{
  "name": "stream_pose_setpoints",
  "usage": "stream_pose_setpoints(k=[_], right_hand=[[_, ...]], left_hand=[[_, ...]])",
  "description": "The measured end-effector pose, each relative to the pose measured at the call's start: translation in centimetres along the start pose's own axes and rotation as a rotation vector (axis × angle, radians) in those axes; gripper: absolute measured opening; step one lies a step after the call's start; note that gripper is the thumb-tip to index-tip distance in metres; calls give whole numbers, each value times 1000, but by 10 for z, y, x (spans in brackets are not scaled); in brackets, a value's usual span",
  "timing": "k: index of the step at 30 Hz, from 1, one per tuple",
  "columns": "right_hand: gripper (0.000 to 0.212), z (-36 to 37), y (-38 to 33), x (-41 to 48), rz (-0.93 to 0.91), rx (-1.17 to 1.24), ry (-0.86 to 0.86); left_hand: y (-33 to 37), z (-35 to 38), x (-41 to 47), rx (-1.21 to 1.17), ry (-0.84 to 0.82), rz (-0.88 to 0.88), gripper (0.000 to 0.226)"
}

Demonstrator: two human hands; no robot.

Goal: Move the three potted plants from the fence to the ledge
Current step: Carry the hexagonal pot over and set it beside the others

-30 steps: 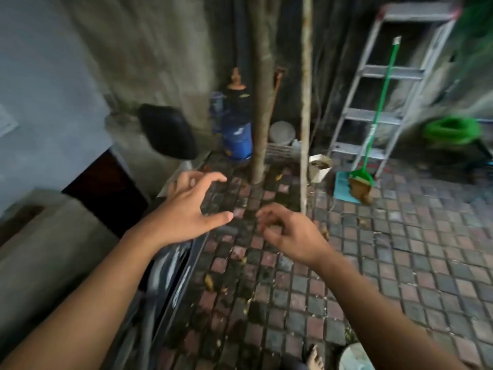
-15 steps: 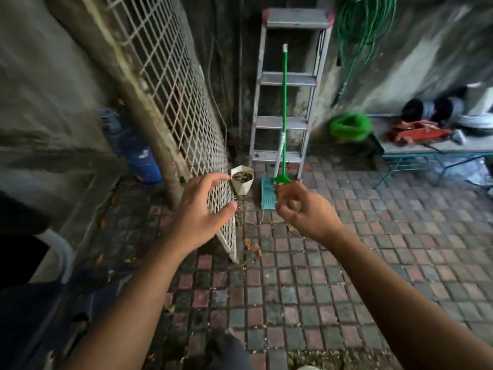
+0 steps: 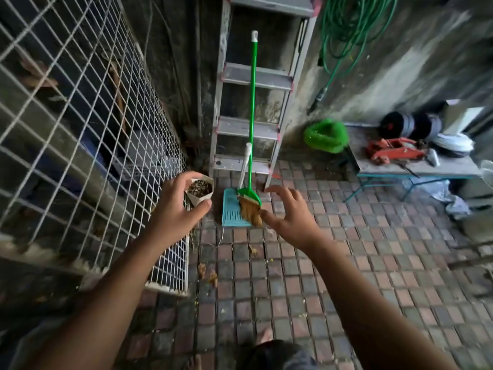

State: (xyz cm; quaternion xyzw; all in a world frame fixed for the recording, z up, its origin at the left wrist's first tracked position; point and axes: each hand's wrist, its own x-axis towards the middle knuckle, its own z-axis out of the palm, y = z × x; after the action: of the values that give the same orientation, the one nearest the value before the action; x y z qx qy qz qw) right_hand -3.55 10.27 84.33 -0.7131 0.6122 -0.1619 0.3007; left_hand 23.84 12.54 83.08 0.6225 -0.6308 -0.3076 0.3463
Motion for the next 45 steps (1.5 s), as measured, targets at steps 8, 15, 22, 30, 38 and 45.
stream_pose_setpoints(k=[8, 15, 22, 30, 38, 45], right_hand=[[65, 36, 80, 203, -51, 145, -159], [90, 187, 238, 441, -67, 219, -310], [103, 414, 378, 574, -200, 283, -326], [123, 581, 457, 636, -215, 720, -265], [107, 633, 461, 677, -401, 906, -285], [131, 634, 450, 687, -378, 955, -422]], left_hand=[[-73, 87, 153, 20, 134, -191, 80], [-268, 265, 288, -4, 307, -425, 90], [-504, 407, 372, -93, 453, -500, 122], [-685, 455, 382, 22, 628, -209, 113], [-747, 466, 386, -67, 666, 21, 99], [-740, 460, 402, -301, 681, -18, 111]])
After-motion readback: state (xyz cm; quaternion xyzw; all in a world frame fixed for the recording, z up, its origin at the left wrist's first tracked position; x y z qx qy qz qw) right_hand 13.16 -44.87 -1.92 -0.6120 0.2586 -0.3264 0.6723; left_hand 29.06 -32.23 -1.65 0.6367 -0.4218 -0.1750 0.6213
